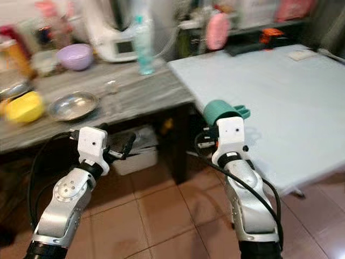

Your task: Setting the table

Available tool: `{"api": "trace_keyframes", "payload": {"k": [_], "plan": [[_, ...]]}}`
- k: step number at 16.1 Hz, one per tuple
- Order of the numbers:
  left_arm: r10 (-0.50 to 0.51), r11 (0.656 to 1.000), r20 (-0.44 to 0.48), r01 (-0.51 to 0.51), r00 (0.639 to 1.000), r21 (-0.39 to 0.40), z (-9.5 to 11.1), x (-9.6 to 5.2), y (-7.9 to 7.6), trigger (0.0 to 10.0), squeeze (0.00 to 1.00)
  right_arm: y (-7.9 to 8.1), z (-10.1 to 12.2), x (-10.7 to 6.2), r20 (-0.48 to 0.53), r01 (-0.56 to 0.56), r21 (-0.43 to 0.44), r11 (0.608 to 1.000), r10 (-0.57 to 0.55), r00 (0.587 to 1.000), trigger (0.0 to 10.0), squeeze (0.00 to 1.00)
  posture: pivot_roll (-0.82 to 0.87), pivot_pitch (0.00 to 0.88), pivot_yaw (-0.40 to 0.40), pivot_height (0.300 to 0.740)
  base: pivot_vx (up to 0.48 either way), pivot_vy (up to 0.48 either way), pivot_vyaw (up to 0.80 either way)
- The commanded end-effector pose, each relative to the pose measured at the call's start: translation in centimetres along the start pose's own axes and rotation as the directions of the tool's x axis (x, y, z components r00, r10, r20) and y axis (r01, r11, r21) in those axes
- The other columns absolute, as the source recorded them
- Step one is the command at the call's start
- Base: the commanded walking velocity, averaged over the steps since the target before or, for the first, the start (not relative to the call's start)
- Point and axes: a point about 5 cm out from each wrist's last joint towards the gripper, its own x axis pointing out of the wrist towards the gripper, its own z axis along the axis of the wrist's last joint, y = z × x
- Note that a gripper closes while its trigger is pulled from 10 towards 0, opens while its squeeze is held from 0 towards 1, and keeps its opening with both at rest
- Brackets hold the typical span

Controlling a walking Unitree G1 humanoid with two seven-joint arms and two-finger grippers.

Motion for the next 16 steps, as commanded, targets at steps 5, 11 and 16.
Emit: {"api": "trace_keyframes", "payload": {"k": [5, 11, 16], "plan": [[0.007, 1.000, 0.006, -0.007, 1.000, -0.003, -0.02, 0.05, 0.11, 10.0, 0.00, 0.24, 0.73, 0.25, 0.037, 0.002, -0.011, 1.000, -0.001, 0.999, 10.0, 0.00, -0.05, 0.000, 0.047, 0.740, 0.000, 0.000, 0.80], [-0.001, 1.000, 0.012, 0.000, 1.000, 0.015, 0.01, 0.11, -0.10, 10.0, 0.00, 0.11, 0.86, 0.17, 0.043, 0.011, -0.016, 1.000, -0.011, 0.999, 10.0, 0.00, -0.06, 0.000, 0.048, 0.740, 0.000, 0.000, 0.80], [-0.019, 1.000, 0.023, 0.020, 1.000, -0.008, 0.13, 0.23, -0.49, 10.0, 0.00, -0.12, 1.01, 0.18, 0.049, 0.020, -0.013, 1.000, -0.020, 0.999, 10.0, 0.00, -0.06, 0.000, 0.047, 0.740, 0.000, 0.000, 0.64]]}}
